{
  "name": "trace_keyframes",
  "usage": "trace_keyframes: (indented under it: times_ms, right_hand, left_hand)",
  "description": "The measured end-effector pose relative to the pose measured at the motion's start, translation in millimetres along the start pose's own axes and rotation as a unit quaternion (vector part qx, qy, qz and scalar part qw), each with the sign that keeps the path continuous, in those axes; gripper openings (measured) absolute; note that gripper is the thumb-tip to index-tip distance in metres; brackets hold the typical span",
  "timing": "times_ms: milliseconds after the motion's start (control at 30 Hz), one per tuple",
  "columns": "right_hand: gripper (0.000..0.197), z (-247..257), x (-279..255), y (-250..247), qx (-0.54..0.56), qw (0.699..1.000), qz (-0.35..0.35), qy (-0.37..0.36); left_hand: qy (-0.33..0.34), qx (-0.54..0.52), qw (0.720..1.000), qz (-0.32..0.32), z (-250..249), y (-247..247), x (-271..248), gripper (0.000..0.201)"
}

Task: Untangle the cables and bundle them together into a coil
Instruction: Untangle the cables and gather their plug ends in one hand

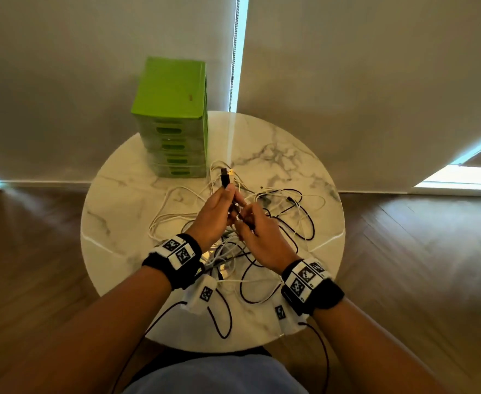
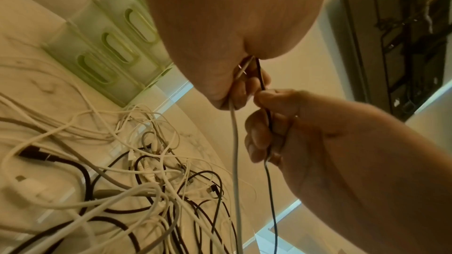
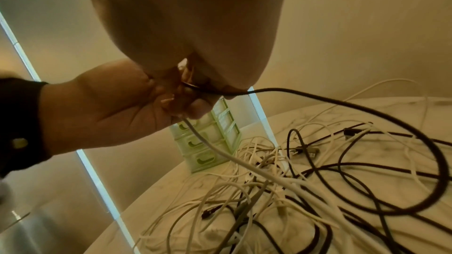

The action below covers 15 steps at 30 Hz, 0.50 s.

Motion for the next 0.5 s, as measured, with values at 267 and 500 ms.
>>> trace_keyframes:
  times_ms: [267,500]
  right_hand:
    - [0.033,-64,-4,13,-0.092,0.966,0.232,0.073]
    - [0.041,-73,-4,-4,0.026,0.985,0.166,0.048]
  left_hand:
    - [0.067,-0.197,0.977,-0.035,-47,-25,2,0.039]
    - [0.039,-0.029,0.998,-0.044,-67,-56,13,0.045]
Point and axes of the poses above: each hand's wrist, its own x-axis towards the middle knuckle, its own y-axis out of the palm, z = x × y, the point moved 5 cm from there along x, towards the middle knuckle, and after that the axes turned 15 degrees about -x, right-handed, at the moved point
